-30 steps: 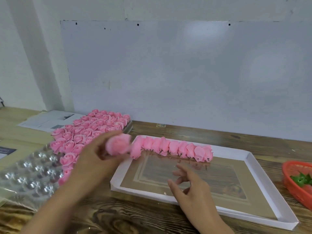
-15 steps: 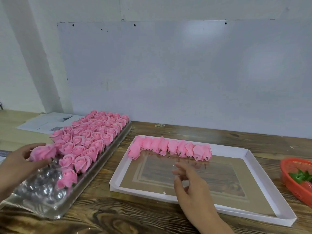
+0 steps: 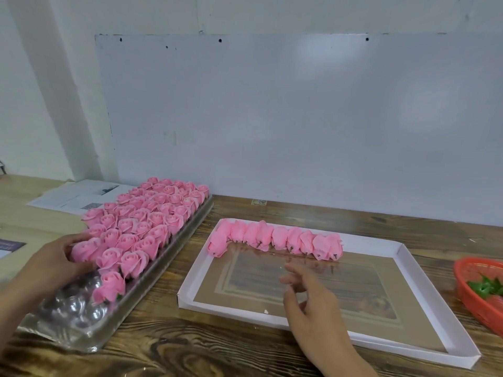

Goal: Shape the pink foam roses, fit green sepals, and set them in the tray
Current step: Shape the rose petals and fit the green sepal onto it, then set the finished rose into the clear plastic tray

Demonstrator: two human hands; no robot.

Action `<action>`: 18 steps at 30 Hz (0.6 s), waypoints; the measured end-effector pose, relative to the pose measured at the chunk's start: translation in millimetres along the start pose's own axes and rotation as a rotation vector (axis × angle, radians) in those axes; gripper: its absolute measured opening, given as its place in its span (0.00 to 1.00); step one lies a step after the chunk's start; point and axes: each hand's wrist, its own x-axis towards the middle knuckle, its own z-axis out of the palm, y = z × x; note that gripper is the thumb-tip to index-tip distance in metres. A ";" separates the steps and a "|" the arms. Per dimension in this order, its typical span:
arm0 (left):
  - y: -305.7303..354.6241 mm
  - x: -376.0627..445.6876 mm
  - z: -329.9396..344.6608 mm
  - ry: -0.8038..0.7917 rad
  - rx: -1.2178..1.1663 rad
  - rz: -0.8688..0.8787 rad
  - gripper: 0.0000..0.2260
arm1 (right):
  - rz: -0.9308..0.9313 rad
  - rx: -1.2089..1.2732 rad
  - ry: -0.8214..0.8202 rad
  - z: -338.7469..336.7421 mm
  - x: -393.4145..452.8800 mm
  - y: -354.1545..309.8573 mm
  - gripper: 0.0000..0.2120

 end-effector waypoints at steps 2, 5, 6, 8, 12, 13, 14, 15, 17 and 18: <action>-1.4 0.6 -0.4 -0.002 0.011 -0.003 0.31 | 0.003 -0.004 -0.004 0.0 0.1 -0.9 0.22; -0.9 0.5 -3.2 -0.035 0.011 0.026 0.36 | 0.007 -0.005 -0.014 -0.4 0.1 -2.1 0.21; -0.8 0.0 -3.7 -0.034 0.009 0.040 0.37 | 0.007 -0.004 -0.014 -0.8 0.1 -2.5 0.21; -1.1 -1.4 -3.9 -0.018 0.015 0.060 0.37 | 0.008 -0.004 -0.014 -1.3 -0.3 -3.1 0.21; -1.2 -2.2 -3.1 -0.035 0.058 0.034 0.30 | 0.017 0.000 -0.013 -1.5 -0.6 -3.6 0.21; -0.4 -1.0 -2.7 -0.040 0.069 0.023 0.29 | 0.020 0.001 -0.012 -1.6 -0.5 -3.7 0.21; 0.9 0.7 -2.3 -0.046 0.083 0.013 0.28 | 0.020 0.002 -0.011 -1.7 -0.4 -3.7 0.21; 2.0 3.1 -2.0 -0.054 0.100 0.003 0.28 | 0.019 0.003 -0.009 -1.7 -0.4 -3.8 0.21; 3.9 9.1 -1.7 -0.069 0.131 -0.006 0.30 | 0.021 0.003 -0.010 -1.7 -0.2 -4.2 0.21; 4.9 12.2 -2.2 -0.079 0.142 -0.008 0.32 | 0.022 0.005 -0.011 -1.7 -0.2 -4.4 0.21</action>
